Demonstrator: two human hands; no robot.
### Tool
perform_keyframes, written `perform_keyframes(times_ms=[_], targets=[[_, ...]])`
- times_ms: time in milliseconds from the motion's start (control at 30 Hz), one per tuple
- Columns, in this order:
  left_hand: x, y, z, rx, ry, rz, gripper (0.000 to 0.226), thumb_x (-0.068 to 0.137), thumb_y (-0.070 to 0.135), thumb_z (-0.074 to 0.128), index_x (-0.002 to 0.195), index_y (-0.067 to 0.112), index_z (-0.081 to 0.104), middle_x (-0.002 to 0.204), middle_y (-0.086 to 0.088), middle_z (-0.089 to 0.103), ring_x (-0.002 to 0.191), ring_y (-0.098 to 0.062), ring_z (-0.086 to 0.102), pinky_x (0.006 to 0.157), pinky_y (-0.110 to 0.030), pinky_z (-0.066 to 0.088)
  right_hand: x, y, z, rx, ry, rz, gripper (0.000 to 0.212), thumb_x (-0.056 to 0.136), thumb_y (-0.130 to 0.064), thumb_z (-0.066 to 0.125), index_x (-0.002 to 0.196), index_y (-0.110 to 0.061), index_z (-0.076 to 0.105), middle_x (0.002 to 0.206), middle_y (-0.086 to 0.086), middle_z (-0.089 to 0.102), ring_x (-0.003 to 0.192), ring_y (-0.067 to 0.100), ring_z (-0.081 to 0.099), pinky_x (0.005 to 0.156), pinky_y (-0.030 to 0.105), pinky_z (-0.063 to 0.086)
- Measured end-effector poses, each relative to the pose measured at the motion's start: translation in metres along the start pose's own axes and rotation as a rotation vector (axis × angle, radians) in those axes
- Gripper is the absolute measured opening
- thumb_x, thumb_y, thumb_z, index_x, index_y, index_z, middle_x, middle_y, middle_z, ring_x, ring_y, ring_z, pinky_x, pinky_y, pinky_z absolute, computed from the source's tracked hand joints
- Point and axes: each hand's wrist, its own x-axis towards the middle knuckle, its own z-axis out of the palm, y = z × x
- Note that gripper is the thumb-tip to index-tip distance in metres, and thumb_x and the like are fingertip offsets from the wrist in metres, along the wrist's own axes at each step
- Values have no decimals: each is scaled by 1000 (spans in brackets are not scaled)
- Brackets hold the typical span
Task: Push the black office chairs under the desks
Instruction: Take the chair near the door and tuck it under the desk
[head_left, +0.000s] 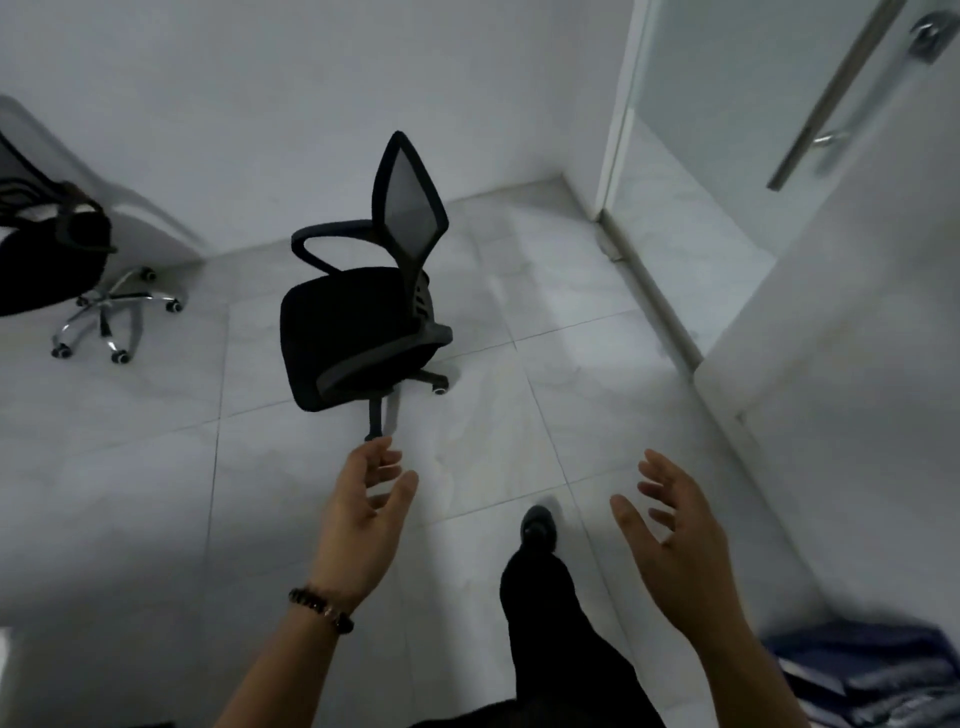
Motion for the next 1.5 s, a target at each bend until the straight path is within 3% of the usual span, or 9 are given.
perform_keyframes(times_ms=[200, 400, 667, 800, 900, 1133, 1300, 1400, 1500], targets=[[184, 58, 15, 32, 83, -30, 35, 90, 22, 58, 122, 27, 45, 110, 15, 54, 100, 3, 54, 74, -13, 43, 218, -46, 2, -31, -78, -45, 60, 88, -36, 66, 142, -26, 42, 134, -12, 52, 115, 4, 54, 96, 36, 50], [329, 97, 26, -51, 220, -113, 37, 91, 20, 58, 126, 24, 45, 110, 13, 55, 99, 1, 56, 70, -8, 44, 404, -112, 17, -32, -168, -141, 59, 87, -34, 67, 141, -27, 43, 131, -16, 54, 115, -3, 54, 90, 23, 46], [535, 66, 96, -171, 291, -316, 40, 90, 15, 60, 128, 21, 47, 115, 8, 55, 103, 0, 53, 84, -21, 48, 645, -115, 95, -183, -344, -140, 55, 89, -31, 68, 137, -36, 42, 133, -14, 52, 114, 3, 55, 97, 35, 50], [641, 91, 101, -204, 382, -367, 43, 90, 16, 60, 130, 19, 47, 117, 6, 55, 105, -1, 53, 78, -13, 43, 763, -162, 128, -259, -485, -246, 54, 90, -32, 66, 138, -36, 42, 134, -13, 50, 115, 2, 54, 96, 31, 49], [706, 124, 89, -195, 453, -359, 43, 90, 18, 60, 131, 21, 46, 117, 8, 54, 107, -2, 53, 81, -14, 44, 843, -212, 160, -259, -559, -353, 53, 91, -33, 64, 139, -35, 42, 131, -15, 49, 115, 1, 53, 95, 29, 47], [806, 147, 76, -99, 713, -403, 38, 90, 22, 61, 124, 30, 46, 117, 11, 53, 110, -2, 52, 88, -21, 47, 972, -288, 264, -198, -916, -564, 53, 92, -35, 63, 139, -38, 39, 133, -18, 47, 117, -4, 49, 95, 21, 43], [826, 143, 122, -73, 988, -672, 43, 90, 23, 60, 131, 22, 46, 119, 6, 54, 109, -7, 53, 92, -31, 50, 1017, -295, 331, -282, -1344, -745, 57, 94, -37, 60, 145, -32, 35, 137, -17, 41, 121, -1, 44, 99, 23, 41], [827, 145, 154, -99, 1109, -860, 45, 91, 26, 59, 133, 21, 44, 121, 5, 54, 110, -9, 53, 93, -32, 50, 1023, -297, 361, -390, -1556, -915, 56, 95, -39, 57, 145, -32, 33, 136, -17, 39, 118, -2, 42, 94, 21, 38], [826, 145, 177, -47, 1112, -946, 45, 91, 26, 59, 133, 19, 44, 124, 1, 54, 110, -8, 52, 93, -25, 45, 1022, -294, 380, -405, -1609, -1027, 55, 95, -40, 56, 145, -31, 34, 138, -12, 41, 121, 2, 43, 94, 21, 39]])
